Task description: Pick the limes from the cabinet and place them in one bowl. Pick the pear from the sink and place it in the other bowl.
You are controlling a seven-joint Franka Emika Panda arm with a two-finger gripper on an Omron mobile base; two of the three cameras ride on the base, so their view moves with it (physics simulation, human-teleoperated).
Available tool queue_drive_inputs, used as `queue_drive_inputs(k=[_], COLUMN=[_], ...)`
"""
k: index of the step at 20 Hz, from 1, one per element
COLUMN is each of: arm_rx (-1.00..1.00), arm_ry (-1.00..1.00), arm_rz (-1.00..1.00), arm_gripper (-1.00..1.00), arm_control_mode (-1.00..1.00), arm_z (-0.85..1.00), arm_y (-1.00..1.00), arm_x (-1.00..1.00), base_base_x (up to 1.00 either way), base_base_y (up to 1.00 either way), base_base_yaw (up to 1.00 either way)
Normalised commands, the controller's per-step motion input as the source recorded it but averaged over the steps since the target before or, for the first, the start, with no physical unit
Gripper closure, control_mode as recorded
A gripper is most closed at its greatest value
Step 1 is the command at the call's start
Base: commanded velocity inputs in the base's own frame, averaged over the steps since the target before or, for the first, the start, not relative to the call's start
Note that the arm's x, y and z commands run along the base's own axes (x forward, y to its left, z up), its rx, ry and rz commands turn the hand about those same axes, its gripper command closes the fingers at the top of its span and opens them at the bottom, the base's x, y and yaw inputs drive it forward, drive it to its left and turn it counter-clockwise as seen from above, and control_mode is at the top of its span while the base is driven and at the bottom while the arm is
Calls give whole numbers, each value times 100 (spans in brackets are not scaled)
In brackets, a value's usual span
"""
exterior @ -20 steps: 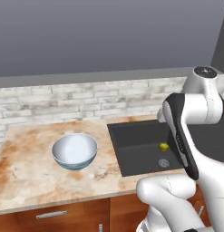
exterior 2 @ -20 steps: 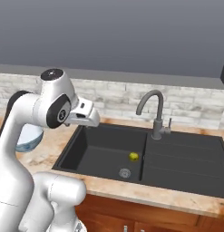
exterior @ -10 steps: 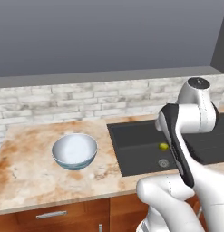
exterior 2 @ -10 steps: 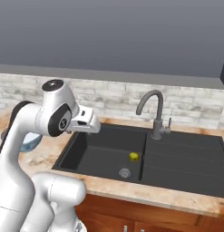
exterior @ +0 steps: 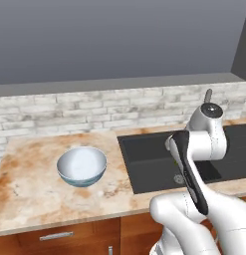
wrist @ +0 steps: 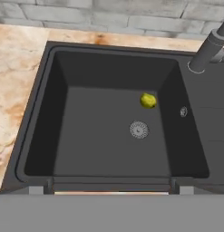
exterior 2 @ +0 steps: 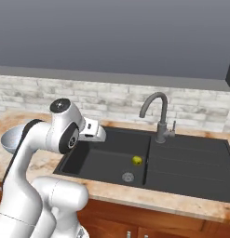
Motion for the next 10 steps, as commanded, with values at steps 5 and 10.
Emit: queue_drive_inputs(k=[5, 10], arm_rx=[-3, -8], arm_ry=[-1, 14], arm_rz=[5, 6], arm_gripper=[-100, -100], arm_control_mode=[-100, -100], arm_z=[-18, -3], arm_y=[-23, -33], arm_x=[47, 46], base_base_x=[0, 0], base_base_y=[0, 0], base_base_yaw=[0, 0])
